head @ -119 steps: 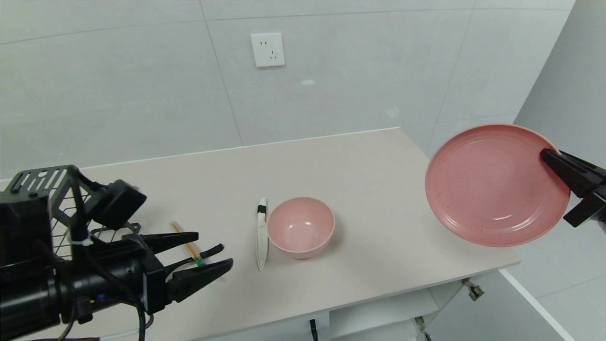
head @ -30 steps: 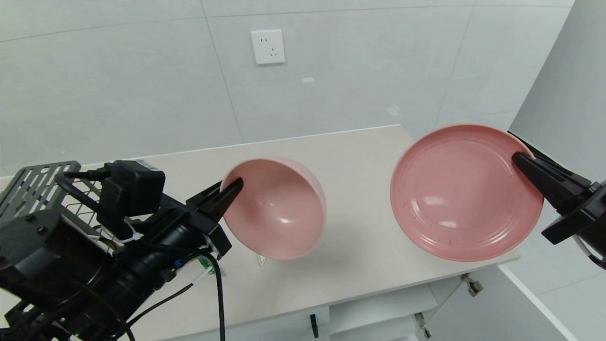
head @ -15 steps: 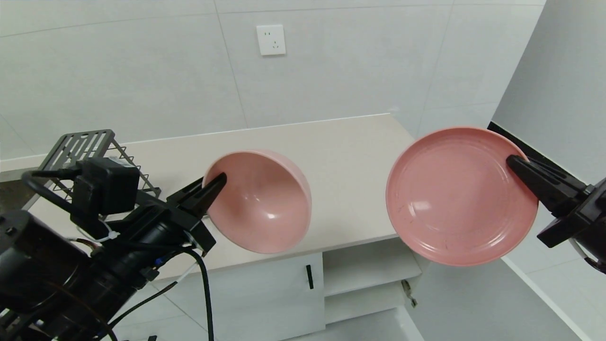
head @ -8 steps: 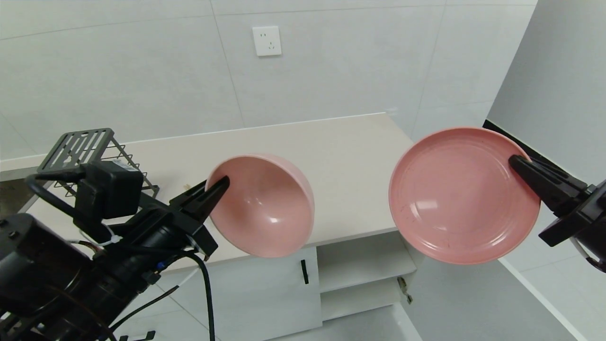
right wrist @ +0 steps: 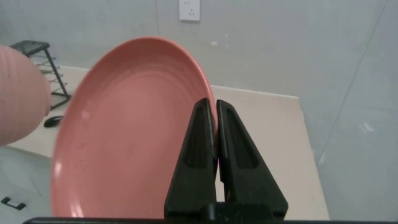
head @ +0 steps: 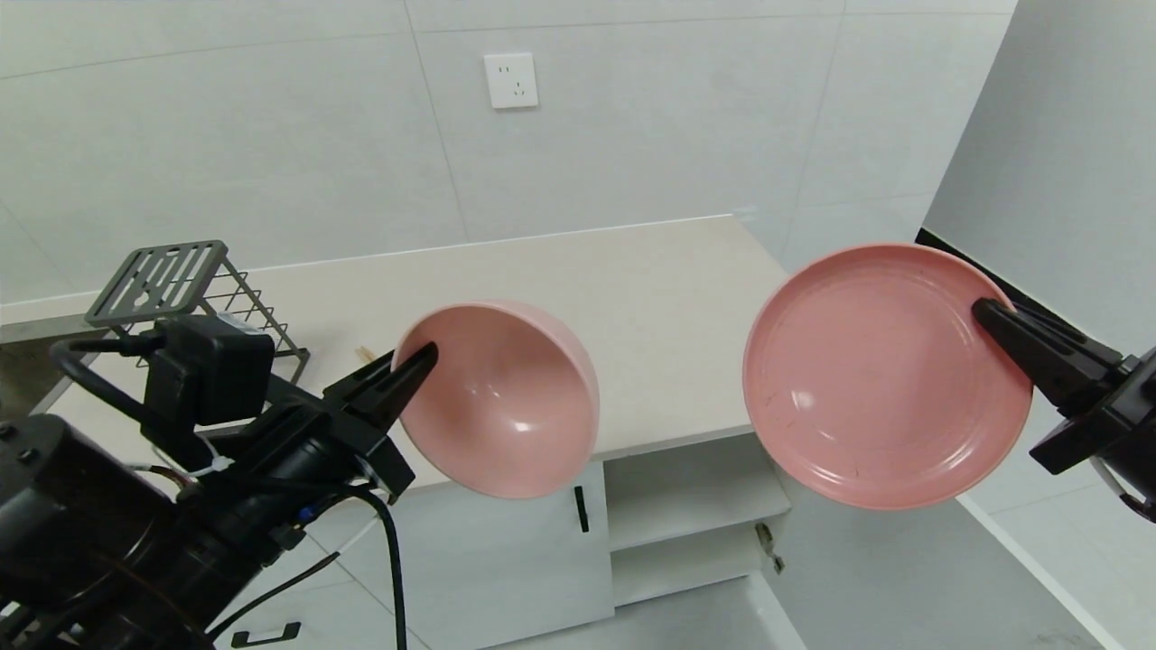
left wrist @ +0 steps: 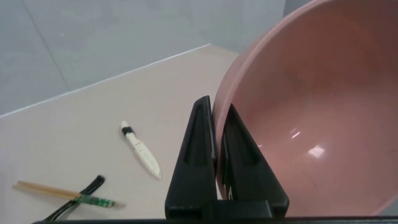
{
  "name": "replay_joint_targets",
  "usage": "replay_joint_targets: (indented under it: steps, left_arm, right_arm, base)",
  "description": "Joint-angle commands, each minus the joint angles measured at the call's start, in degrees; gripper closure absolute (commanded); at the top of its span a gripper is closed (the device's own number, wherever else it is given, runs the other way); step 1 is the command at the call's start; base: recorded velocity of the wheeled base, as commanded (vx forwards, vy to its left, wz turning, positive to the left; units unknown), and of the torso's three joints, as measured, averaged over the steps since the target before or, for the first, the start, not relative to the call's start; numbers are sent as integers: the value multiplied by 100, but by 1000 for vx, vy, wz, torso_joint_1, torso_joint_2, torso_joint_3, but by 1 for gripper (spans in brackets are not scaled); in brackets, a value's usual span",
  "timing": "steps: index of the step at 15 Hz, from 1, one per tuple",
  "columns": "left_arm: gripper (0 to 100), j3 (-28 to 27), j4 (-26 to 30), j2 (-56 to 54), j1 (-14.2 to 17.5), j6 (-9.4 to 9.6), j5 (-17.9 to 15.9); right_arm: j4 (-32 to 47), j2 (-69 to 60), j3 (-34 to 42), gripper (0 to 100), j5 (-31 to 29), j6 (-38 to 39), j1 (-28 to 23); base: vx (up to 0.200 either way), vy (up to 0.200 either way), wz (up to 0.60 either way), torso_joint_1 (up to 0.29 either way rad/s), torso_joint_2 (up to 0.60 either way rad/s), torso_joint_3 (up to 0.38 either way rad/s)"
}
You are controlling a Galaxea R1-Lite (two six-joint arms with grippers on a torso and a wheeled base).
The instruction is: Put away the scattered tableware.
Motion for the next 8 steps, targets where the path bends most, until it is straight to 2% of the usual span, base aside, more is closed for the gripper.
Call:
replay_joint_targets:
  steps: [1,6,8]
  left_arm:
    - [100,0,10,23,11,2,8]
    - [100,8,10,76,2,2,8]
    - [100,105,10,85,-156,-7,8]
  right_arm:
    - [19,18,-8,100,0,-12,-2]
    - [19,27,18,100,0,-12,7]
    - [19,36,27,100,0,-12,7]
  base:
    - [0,0,0,0,0,0]
    - [0,0,0,0,0,0]
    - [0,0,0,0,0,0]
